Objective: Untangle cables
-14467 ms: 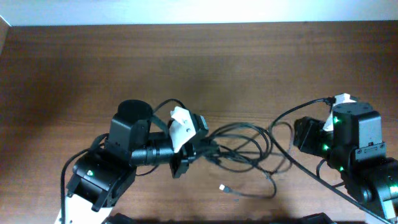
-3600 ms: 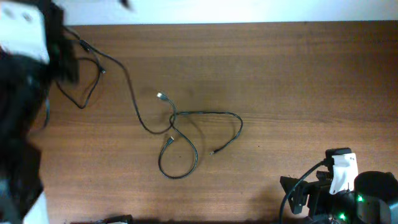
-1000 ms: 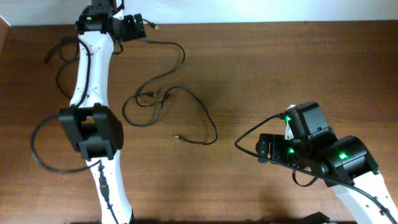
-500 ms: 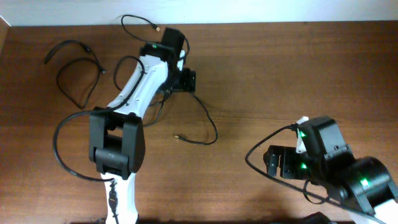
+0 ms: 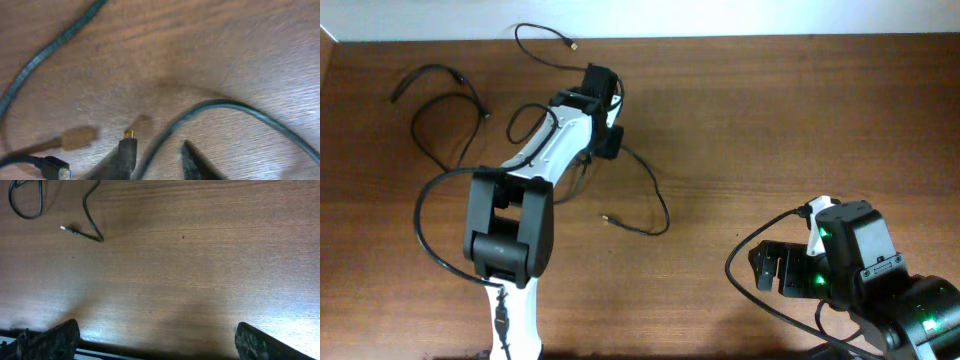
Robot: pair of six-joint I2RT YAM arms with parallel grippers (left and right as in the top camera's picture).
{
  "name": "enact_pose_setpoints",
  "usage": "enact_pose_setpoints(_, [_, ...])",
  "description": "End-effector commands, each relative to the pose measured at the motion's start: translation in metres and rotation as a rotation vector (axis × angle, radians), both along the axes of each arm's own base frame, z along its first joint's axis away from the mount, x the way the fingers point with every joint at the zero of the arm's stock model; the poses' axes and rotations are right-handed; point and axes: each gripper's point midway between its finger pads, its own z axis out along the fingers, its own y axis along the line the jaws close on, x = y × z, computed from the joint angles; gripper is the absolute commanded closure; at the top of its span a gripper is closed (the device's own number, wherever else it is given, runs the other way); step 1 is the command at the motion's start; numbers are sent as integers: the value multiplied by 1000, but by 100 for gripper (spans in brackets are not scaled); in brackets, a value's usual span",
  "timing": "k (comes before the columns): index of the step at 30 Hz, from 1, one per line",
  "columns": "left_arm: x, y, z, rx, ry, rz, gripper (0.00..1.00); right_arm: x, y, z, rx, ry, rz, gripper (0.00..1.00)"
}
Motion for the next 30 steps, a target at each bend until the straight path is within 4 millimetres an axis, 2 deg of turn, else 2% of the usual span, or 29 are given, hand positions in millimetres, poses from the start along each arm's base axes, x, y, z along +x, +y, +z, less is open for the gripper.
enact_pose_setpoints(1, [-6, 6, -17, 27, 36, -13, 100, 0, 0, 0, -1, -3, -3, 2])
enact_pose_setpoints(3, [2, 4, 5, 12, 6, -9, 100, -1, 0, -1, -2, 0, -3, 2])
enact_pose_setpoints(6, [9, 1, 65, -12, -69, -11, 100, -3, -1, -2, -5, 8, -3, 2])
enact_pose_setpoints(7, [7, -4, 97, -53, -104, -21, 100, -5, -2, -3, -9, 18, -3, 1])
enact_pose_setpoints(8, [-9, -20, 137, -170, -121, -61, 100, -6, -3, -4, -12, 25, -3, 1])
enact_pose_setpoints(10, [-41, -30, 177, -272, -113, -100, 100, -7, -3, -4, -13, 26, -3, 2])
enact_pose_setpoints(13, [-95, -34, 218, -374, -55, -124, 100, -10, -4, -1, -7, 10, -2, 1])
enact_pose_setpoints(15, [-131, -23, 240, -389, -25, -65, 100, -14, -6, 1, -3, 3, -2, 1])
enact_pose_setpoints(17, [-140, -1, 245, -362, -20, 57, 100, -19, -8, 3, 0, -3, -2, 2])
enact_pose_setpoints(18, [-139, 7, 242, -366, -2, 149, 100, -22, -8, 4, 7, -7, 0, 2])
enact_pose_setpoints(19, [-136, 10, 230, -375, 29, 230, 100, -25, -9, 4, 14, -5, -9, 1])
enact_pose_setpoints(21, [-129, 4, 198, -400, 87, 293, 100, -29, -10, 6, 25, -12, -21, 1])
enact_pose_setpoints(22, [-129, -11, 176, -451, 137, 271, 100, -31, -11, 8, 31, -26, -21, 2])
enact_pose_setpoints(23, [-132, -25, 150, -503, 202, 251, 100, -32, -12, 11, 38, -43, -21, 2])
enact_pose_setpoints(25, [-145, -27, 105, -500, 320, 318, 100, -35, -13, 14, 45, -62, -21, 2])
enact_pose_setpoints(26, [-156, -27, 89, -495, 389, 357, 100, -35, -14, 15, 45, -71, -23, 2])
enact_pose_setpoints(27, [-167, -38, 87, -557, 452, 347, 100, -35, -15, 15, 44, -75, -25, 2])
enact_pose_setpoints(30, [-177, -69, 109, -744, 540, 293, 100, -35, -15, 15, 44, -74, -24, 1])
